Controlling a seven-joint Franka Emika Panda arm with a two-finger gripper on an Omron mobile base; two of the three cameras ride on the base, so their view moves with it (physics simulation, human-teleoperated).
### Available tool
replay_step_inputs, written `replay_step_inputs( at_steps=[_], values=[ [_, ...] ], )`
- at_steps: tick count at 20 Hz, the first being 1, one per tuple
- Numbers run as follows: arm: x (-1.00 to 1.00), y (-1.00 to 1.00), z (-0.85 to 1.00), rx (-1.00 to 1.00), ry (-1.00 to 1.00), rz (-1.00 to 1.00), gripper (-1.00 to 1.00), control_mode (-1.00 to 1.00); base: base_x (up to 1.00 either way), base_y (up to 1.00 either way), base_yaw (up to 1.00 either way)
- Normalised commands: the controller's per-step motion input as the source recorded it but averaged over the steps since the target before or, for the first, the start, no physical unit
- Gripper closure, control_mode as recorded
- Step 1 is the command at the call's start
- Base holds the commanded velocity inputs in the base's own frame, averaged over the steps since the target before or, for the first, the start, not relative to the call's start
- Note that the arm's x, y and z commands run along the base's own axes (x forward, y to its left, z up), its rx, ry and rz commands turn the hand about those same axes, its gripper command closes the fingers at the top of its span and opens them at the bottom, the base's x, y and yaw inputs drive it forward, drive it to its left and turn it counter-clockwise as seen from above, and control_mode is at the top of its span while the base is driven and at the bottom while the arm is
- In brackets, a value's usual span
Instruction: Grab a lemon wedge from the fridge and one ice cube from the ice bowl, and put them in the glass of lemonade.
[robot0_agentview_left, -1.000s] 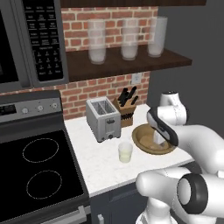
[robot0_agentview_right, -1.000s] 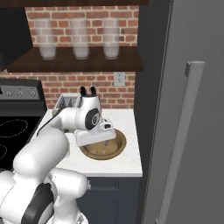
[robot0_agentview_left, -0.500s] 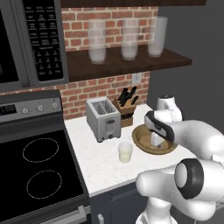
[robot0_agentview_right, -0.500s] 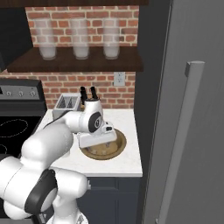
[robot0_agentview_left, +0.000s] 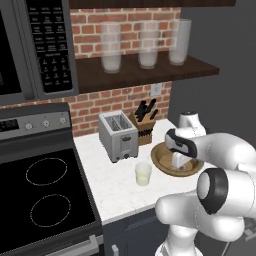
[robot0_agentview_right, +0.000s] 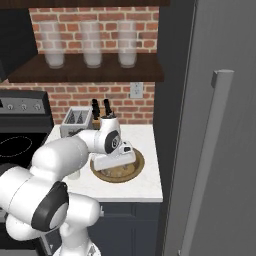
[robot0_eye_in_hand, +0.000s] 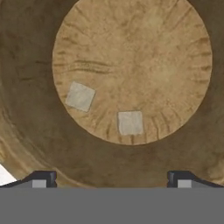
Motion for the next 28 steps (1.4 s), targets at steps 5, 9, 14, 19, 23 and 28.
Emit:
replay_step_inputs(
  at_steps=[5,9,14,19,23,28],
  values=[
    [0.13,-0.02,-0.21,0.0,0.0,0.0,-1.0,-1.0,0.0,0.0,0.0],
    [0.21,0.0,-0.23,0.0,0.0,0.0,-1.0,-1.0,0.0,0.0,0.0],
    [0.08,0.0,-0.23,0.0,0.0,0.0,-1.0,-1.0,0.0,0.0,0.0],
    [0.03,0.0,-0.28,0.0,0.0,0.0,-1.0,-1.0,0.0,0.0,0.0],
    [0.01,0.0,-0.27,0.0,0.0,0.0,1.0,-1.0,0.0,0.0,0.0],
    [0.02,0.0,-0.15,0.0,0.0,0.0,1.0,-1.0,0.0,0.0,0.0]
  ],
)
